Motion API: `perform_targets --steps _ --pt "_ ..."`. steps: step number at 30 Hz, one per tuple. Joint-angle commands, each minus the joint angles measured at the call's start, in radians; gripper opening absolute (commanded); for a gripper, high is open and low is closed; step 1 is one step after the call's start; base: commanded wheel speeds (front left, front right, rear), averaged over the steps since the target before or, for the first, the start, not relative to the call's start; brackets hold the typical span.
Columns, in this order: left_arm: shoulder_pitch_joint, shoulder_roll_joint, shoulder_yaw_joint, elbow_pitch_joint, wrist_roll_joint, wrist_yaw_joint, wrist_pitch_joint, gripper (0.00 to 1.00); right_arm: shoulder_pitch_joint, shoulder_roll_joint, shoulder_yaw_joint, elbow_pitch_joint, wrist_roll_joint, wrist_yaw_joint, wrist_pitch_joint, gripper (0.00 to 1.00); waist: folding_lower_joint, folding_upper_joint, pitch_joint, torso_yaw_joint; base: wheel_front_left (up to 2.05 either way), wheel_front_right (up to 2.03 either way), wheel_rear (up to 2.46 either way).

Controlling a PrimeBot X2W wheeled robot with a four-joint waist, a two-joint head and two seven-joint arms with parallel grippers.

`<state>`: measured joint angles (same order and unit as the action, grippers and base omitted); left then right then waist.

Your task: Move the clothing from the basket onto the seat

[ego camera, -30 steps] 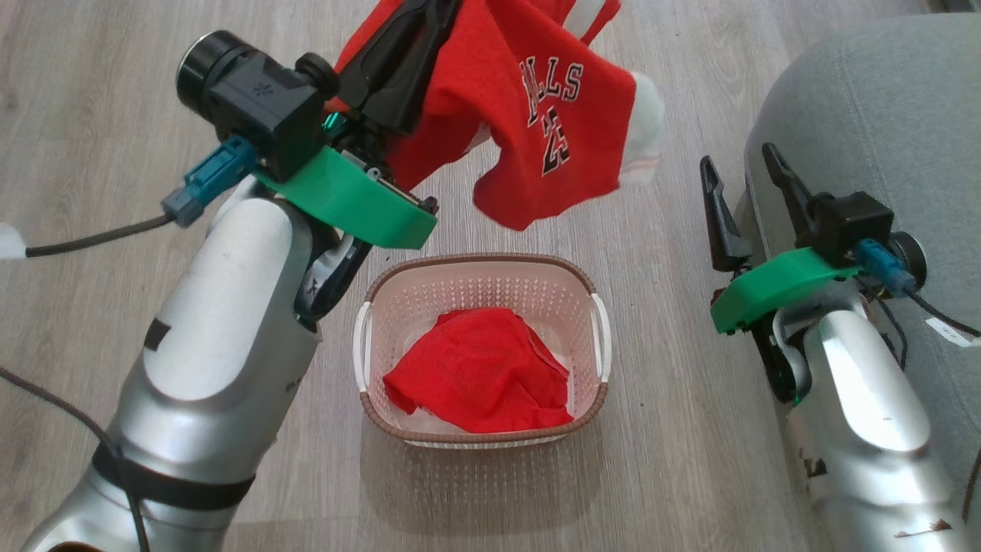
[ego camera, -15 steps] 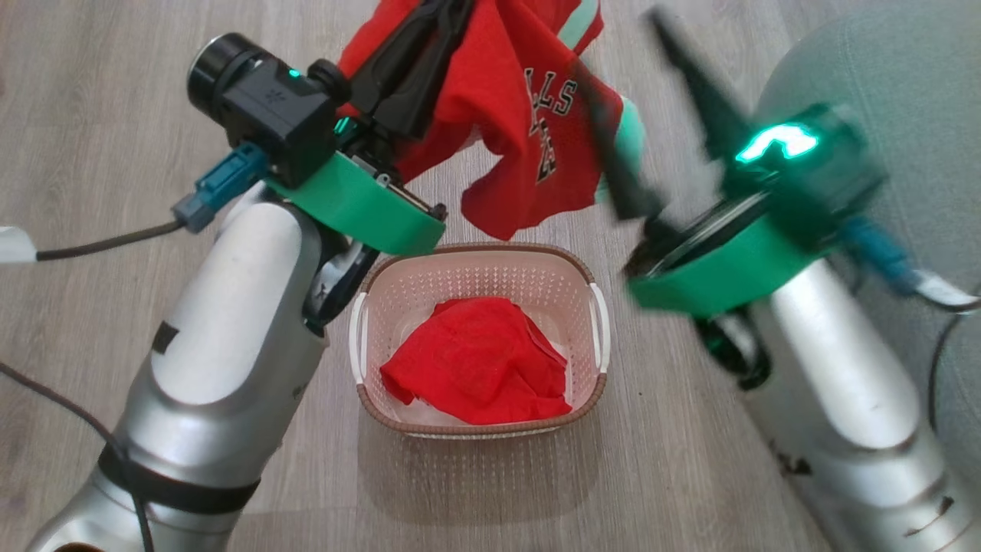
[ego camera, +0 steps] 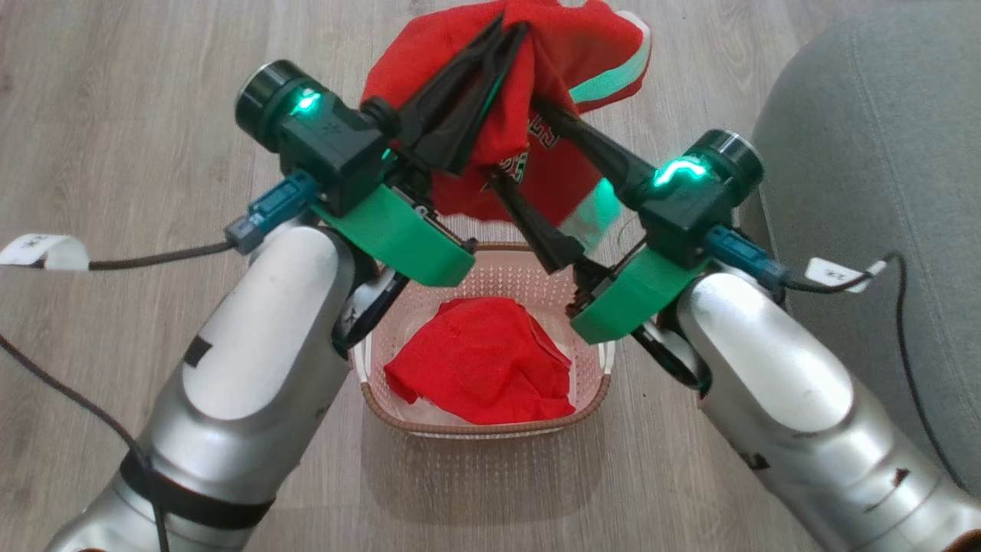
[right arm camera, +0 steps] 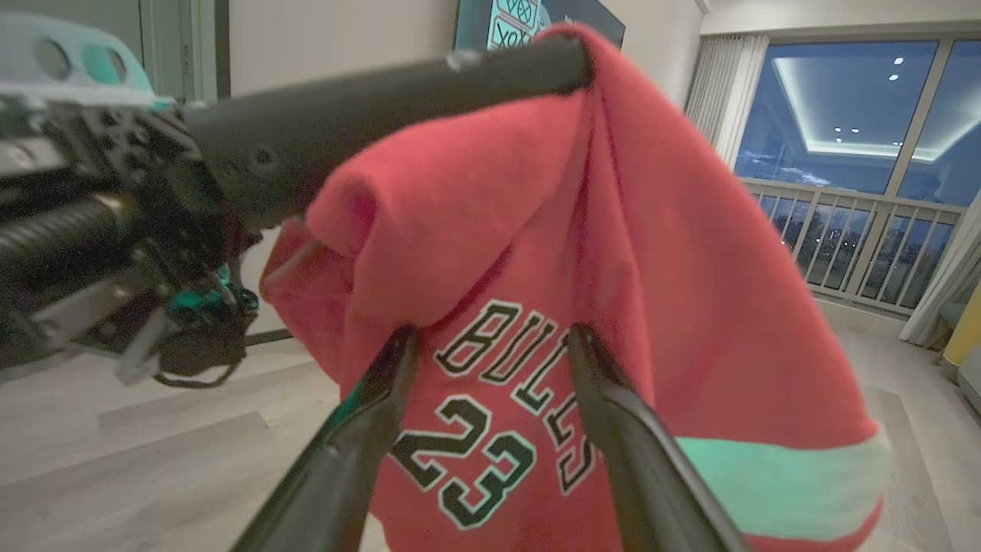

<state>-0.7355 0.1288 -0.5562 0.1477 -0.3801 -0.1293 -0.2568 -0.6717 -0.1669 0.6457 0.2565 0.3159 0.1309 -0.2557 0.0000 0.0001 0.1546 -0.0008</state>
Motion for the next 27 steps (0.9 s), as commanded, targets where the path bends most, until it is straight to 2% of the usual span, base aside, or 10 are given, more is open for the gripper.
perform_targets --steps 1,9,16,17,18,19,20,27 --pt "-0.032 0.01 0.027 -0.034 -0.011 -0.001 -0.005 0.0 -0.03 0.034 -0.004 -0.002 -0.007 0.0 -0.006 1.0 0.0 -0.0001 0.0 0.002 0.0 0.0 0.0" --pt "-0.02 0.006 -0.013 -0.028 -0.025 -0.001 -0.005 0.0 -0.071 0.084 -0.012 0.126 -0.031 0.0 -0.006 1.0 0.0 -0.0001 -0.004 0.016 0.0 0.0 0.0" --pt "0.0 -0.002 -0.042 -0.018 -0.039 -0.001 -0.005 0.0 -0.093 0.107 -0.014 0.174 -0.046 0.0 -0.006 1.0 0.0 -0.0001 -0.013 0.03 0.0 0.0 0.0" --pt "0.003 -0.004 -0.045 -0.016 -0.041 -0.001 -0.005 0.0 -0.094 0.108 -0.013 0.178 -0.043 0.0 -0.006 0.89 0.0 -0.0001 -0.014 0.031 0.0 0.0 0.0" --pt "0.005 -0.005 -0.048 -0.014 -0.042 -0.001 -0.005 0.0 -0.095 0.11 -0.013 0.182 -0.04 0.0 -0.006 0.49 0.0 -0.0001 -0.014 0.032 0.0 0.0 0.0" --pt "0.008 -0.005 -0.051 -0.012 -0.044 -0.001 -0.005 0.0 -0.096 0.111 -0.015 0.183 -0.041 0.0 -0.006 0.18 0.0 -0.0001 -0.015 0.033 0.0 0.0 0.0" --pt "0.01 -0.006 -0.053 -0.01 -0.045 -0.001 -0.005 0.0 -0.093 0.112 -0.021 0.184 -0.039 0.0 -0.006 0.0 0.0 -0.0001 -0.015 0.033 0.0 0.0 0.0" --pt "0.02 -0.008 -0.053 -0.004 -0.046 -0.001 -0.005 0.0 -0.066 0.114 -0.058 0.181 -0.037 0.0 -0.006 0.0 0.0 -0.0001 -0.013 0.03 0.0 0.0 0.0"
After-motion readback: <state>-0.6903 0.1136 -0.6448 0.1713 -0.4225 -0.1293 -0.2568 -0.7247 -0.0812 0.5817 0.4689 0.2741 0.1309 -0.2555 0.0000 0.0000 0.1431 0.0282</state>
